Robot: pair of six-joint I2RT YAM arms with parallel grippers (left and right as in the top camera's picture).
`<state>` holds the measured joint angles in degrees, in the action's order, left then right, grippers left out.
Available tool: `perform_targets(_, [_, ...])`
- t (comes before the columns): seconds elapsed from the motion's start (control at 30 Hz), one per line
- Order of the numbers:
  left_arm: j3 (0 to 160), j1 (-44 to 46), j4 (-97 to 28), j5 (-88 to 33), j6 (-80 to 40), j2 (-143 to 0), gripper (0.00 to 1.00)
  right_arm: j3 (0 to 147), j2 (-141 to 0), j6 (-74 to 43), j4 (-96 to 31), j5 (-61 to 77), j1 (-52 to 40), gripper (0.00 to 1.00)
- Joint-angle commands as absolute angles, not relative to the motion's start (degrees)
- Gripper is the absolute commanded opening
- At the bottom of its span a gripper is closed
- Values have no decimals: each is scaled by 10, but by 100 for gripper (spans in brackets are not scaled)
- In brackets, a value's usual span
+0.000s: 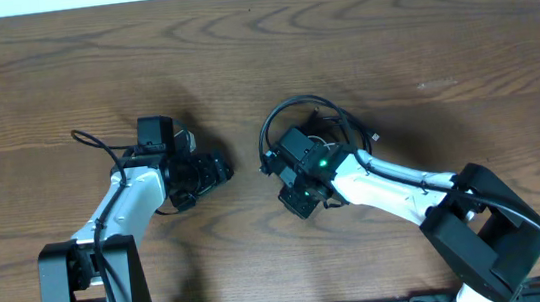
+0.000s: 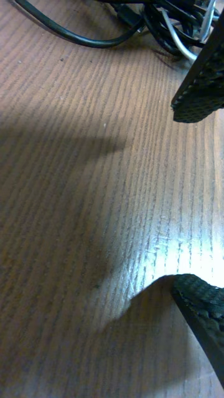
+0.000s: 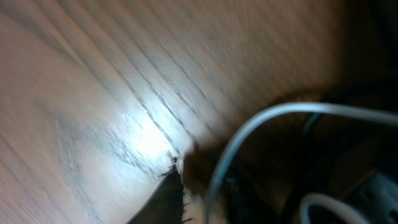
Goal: Untangle cables
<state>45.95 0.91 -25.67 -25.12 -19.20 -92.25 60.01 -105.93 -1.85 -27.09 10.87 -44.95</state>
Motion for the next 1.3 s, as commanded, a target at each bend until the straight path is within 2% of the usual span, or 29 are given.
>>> perform_targets(0.0, [462,8,-263,-246,-182,-915,84,592,-1077,-38,-276,124,-435,5])
perform_targets(0.03, [462,8,-263,-246,-182,-915,84,592,-1076,-38,-276,137,-435,1])
perform_targets(0.27, [462,8,-263,-246,-182,-915,85,622,-973,-23,-306,373,-411,1])
perform_targets(0.53, [462,8,-263,-246,-182,-915,85,658,-761,-28,-338,354,-352,1])
perform_targets(0.7, [462,8,-263,-269,-182,-915,84,658,-649,-42,-352,271,-303,1])
perform_targets(0.8, [462,8,-263,-303,-175,-915,84,658,-613,-55,-379,144,-283,1])
perform_targets(0.9, [462,8,-263,-328,-176,-915,84,658,-603,-107,-437,-43,-268,1])
perform_targets(1.0, [462,8,-263,-341,-176,-915,84,658,-615,-160,-477,-138,-257,1])
perform_targets(1.17, [462,8,-263,-341,-176,-915,84,658,-655,-270,-552,-230,-218,1])
perform_targets(1.27, [462,8,-263,-341,-176,-915,84,658,-686,-302,-575,-223,-188,1])
